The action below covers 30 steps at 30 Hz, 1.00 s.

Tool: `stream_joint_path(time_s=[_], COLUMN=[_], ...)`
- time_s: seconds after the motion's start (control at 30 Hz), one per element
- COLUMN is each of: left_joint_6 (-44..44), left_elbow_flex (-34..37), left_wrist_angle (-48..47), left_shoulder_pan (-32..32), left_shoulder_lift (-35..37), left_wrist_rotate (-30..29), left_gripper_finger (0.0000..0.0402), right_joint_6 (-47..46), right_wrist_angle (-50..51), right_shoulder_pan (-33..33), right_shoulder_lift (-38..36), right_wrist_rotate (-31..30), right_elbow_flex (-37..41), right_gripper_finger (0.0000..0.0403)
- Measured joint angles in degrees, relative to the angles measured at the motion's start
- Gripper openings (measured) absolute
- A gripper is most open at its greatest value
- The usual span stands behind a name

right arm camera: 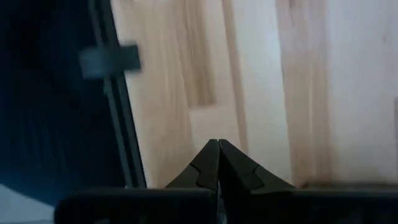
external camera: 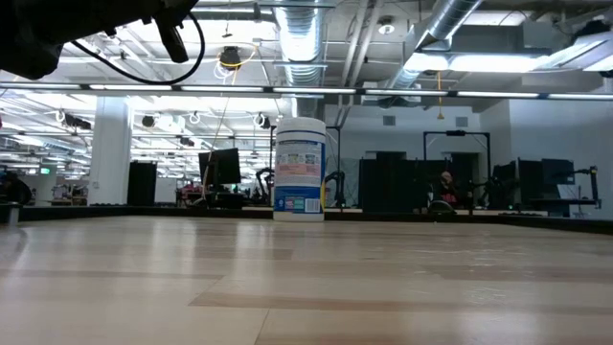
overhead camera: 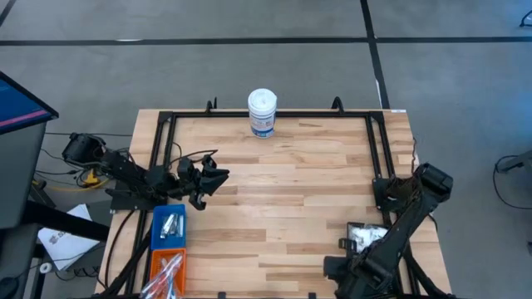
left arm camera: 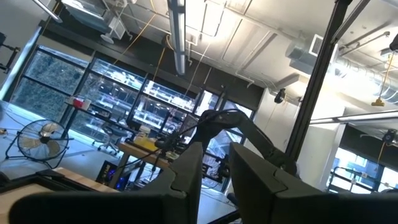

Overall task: Pick & Place Travel size toiletries
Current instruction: Adjust the bottom black bin, then adjust the top black bin

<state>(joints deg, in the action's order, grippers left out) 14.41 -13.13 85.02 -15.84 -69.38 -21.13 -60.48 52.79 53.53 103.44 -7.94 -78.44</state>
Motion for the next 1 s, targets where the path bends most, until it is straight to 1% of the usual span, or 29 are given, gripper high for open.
stream_joint_path(time_s=[0.13,0.27,0.37,0.6,0.73,0.83,0.9,1.0], left_joint_6=[0.53,0.56,0.64,0.84,0.86,0.84,0.84,0.86], left_elbow_flex=[0.00,0.00,0.00,0.00,0.00,0.00,0.00,0.00], left_wrist_angle=[-0.01,-0.01,0.00,0.01,0.00,0.01,0.01,0.00], left_shoulder_pan=[0.00,-0.02,-0.02,-0.02,-0.02,0.00,0.00,0.00], left_shoulder_lift=[0.00,0.01,0.00,0.01,0.00,0.01,0.01,0.01], left_wrist_rotate=[0.10,0.12,0.14,0.16,0.18,0.20,0.20,0.20], left_gripper_finger=[0.0076,0.0076,0.0076,0.0076,0.0076,0.0076,0.0076,0.0076], right_joint_6=[-2.66,-2.98,-3.00,-3.90,-2.92,-1.04,0.39,1.83], right_wrist_angle=[0.76,1.44,3.90,11.68,11.11,10.83,11.23,12.94], right_shoulder_pan=[0.69,0.82,0.60,-0.45,-0.97,-1.22,-1.20,-1.59], right_shoulder_lift=[2.74,4.82,5.49,5.50,5.50,5.44,5.39,5.29], right_wrist_rotate=[3.65,7.89,9.13,9.13,7.42,4.46,1.18,-5.80], right_elbow_flex=[0.06,0.05,0.07,0.07,0.06,-0.69,-1.90,-3.21], right_gripper_finger=[0.0000,0.0000,0.0000,0.0000,0.0000,0.0000,0.0000,0.0000])
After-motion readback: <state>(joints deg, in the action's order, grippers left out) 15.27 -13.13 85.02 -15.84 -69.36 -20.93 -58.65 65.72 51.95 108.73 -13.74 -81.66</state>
